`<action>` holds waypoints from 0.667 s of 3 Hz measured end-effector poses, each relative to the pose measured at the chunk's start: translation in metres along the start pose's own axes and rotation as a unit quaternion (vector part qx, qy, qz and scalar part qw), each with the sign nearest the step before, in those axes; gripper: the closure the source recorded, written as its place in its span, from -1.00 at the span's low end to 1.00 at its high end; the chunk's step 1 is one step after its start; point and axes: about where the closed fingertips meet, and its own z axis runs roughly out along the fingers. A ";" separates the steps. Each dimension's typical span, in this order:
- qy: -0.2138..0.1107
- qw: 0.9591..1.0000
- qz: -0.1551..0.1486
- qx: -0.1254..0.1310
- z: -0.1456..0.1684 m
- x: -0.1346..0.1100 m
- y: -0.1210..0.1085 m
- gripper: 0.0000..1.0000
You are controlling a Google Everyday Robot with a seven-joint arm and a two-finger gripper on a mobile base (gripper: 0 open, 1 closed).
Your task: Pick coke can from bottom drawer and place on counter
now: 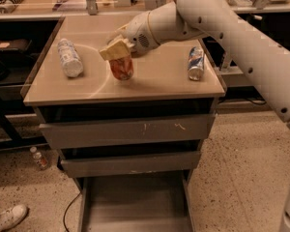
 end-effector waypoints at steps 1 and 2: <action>0.014 0.999 0.028 -0.017 0.011 0.018 -0.010 1.00; 0.021 0.998 0.043 -0.028 0.018 0.031 -0.015 1.00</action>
Offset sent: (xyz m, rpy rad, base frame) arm 0.0294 -0.0112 -0.0556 -0.0267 0.1602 0.0066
